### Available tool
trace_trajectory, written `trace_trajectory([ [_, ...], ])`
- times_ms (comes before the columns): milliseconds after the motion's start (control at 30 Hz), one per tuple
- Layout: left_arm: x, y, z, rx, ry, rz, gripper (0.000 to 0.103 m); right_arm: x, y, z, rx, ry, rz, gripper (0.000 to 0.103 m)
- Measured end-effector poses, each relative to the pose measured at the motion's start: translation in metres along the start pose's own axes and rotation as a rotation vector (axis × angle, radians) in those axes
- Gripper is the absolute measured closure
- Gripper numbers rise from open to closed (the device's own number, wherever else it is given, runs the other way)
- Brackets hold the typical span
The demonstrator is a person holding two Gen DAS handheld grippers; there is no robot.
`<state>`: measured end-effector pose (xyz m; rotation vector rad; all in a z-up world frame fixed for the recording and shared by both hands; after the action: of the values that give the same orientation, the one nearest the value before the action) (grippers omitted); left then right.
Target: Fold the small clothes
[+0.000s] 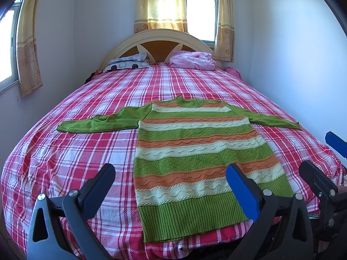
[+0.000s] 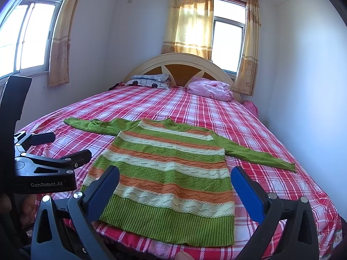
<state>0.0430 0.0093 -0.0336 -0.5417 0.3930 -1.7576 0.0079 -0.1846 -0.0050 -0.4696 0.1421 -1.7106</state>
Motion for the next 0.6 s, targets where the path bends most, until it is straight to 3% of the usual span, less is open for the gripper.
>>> trace_trajectory([
  [600, -0.0057, 0.0047, -0.0009, -0.014, -0.011, 0.001, 0.0, -0.003, 0.0075, -0.0033, -0.016, -0.007, 0.019, 0.001],
])
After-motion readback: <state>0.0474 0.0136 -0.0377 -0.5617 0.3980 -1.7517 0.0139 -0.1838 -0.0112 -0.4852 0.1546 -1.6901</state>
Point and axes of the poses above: each gripper's, at about its wrist camera, not at the fingertips, and y roughly the way its jaws point, x to its right, z to its top, the point moved 4 cm from there along y, roughly the way its jaws point, and after that the axes turned 14 degrees about -z, right-handed, at the moved point
